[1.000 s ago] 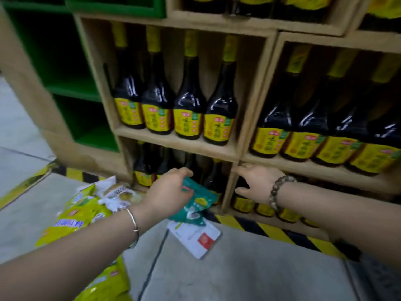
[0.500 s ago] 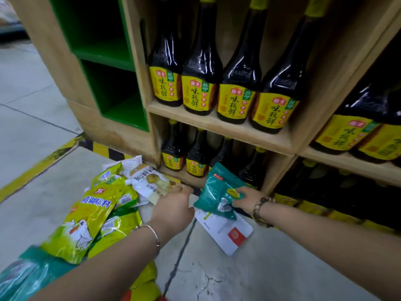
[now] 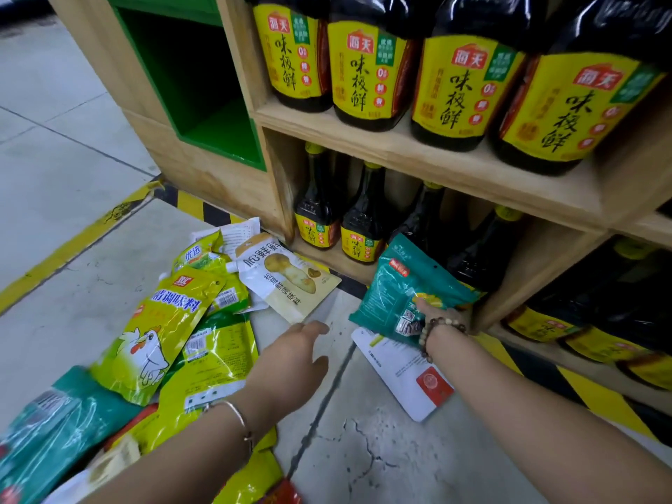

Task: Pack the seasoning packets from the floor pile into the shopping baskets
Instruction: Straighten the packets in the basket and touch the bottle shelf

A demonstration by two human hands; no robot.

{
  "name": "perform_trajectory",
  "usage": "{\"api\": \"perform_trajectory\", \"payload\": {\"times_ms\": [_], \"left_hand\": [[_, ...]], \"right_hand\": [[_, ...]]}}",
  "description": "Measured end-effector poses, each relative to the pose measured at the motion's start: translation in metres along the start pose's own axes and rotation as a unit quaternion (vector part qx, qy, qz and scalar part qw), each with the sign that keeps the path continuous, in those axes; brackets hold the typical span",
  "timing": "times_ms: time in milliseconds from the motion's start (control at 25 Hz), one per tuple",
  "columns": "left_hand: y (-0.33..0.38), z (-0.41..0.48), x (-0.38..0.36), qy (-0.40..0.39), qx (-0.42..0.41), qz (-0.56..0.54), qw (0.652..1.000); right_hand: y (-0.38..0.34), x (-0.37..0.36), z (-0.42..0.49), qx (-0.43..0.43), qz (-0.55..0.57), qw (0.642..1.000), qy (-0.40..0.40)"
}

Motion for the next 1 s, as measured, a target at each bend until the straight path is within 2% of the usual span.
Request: {"api": "perform_trajectory", "payload": {"times_ms": [160,320,440,520,600,680,760,800,840,920,1000], "left_hand": [[-0.01,-0.007,-0.019,0.001,0.088,-0.163,0.983],[-0.013,-0.015,-0.036,0.004,0.149,-0.343,0.928],[-0.012,-0.027,-0.041,0.001,0.173,-0.459,0.871],[-0.013,-0.035,-0.043,-0.017,0.175,-0.498,0.849],[-0.01,-0.041,-0.045,-0.05,0.178,-0.551,0.814],[-0.004,-0.047,-0.049,-0.065,0.186,-0.633,0.749],[-0.007,-0.054,-0.051,-0.043,0.217,-0.683,0.696],[-0.011,-0.056,-0.051,-0.028,0.229,-0.696,0.68],[-0.015,-0.058,-0.05,-0.015,0.232,-0.703,0.672],[-0.025,-0.06,-0.047,0.0,0.233,-0.695,0.68],[-0.03,-0.062,-0.047,0.001,0.245,-0.688,0.683]], "right_hand": [[0.001,0.013,-0.021,0.164,0.087,0.982,0.044],[-0.01,0.026,-0.057,0.308,0.072,0.947,0.061],[-0.019,0.027,-0.077,0.387,0.042,0.921,0.011],[-0.02,0.016,-0.093,0.41,0.02,0.91,-0.063],[-0.014,0.0,-0.109,0.406,0.011,0.903,-0.138],[-0.005,-0.015,-0.125,0.369,0.021,0.906,-0.205],[-0.001,-0.029,-0.138,0.323,0.041,0.901,-0.286],[0.001,-0.037,-0.144,0.301,0.035,0.887,-0.348],[0.004,-0.046,-0.151,0.27,0.006,0.869,-0.414],[0.02,-0.057,-0.16,0.193,-0.07,0.838,-0.505],[0.035,-0.061,-0.164,0.15,-0.102,0.832,-0.525]]}}
Point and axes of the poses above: each hand's wrist, its own z-axis towards the middle knuckle, its own x-axis out of the back of the hand, y = z × x, the point moved 7 cm from there along z, towards the middle knuckle, and after that the axes turned 7 degrees about z, right-handed, at the moved point
